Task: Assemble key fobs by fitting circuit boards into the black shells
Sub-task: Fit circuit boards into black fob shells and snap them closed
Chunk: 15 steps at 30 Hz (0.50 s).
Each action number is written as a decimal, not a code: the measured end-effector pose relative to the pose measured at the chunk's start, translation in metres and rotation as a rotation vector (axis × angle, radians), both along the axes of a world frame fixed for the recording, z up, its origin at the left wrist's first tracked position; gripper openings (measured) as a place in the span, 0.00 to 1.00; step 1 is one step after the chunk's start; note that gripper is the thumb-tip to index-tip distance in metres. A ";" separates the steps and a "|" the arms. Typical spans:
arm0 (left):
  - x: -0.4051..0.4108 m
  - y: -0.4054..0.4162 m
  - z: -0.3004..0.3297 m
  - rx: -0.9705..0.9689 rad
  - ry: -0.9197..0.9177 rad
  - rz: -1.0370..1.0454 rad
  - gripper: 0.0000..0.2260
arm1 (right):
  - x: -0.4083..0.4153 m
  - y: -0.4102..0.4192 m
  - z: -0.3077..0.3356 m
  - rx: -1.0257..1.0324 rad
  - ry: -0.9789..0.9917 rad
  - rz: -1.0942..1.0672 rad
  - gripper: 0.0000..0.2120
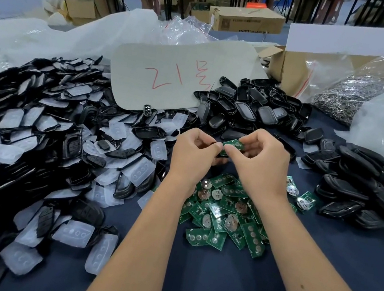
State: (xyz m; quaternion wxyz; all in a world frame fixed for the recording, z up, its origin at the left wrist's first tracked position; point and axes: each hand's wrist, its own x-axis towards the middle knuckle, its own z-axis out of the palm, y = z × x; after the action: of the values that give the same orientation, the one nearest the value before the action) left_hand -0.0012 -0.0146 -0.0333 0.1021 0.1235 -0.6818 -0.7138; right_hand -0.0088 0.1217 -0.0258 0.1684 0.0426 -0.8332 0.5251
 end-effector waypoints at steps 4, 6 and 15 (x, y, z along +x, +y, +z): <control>0.000 -0.002 -0.001 -0.043 0.020 -0.010 0.05 | 0.000 0.000 -0.002 0.032 -0.009 -0.058 0.13; 0.001 -0.004 -0.002 -0.046 0.028 -0.019 0.05 | -0.001 0.001 -0.002 0.049 -0.024 -0.071 0.15; 0.005 -0.018 0.016 0.047 0.078 0.022 0.05 | -0.003 -0.002 0.014 -0.532 -0.255 0.238 0.07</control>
State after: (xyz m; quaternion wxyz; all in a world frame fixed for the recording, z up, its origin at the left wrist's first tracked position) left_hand 0.0038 -0.0321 -0.0174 0.1338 0.1053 -0.6591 -0.7326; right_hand -0.0115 0.1197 -0.0122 0.0051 0.0280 -0.6702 0.7416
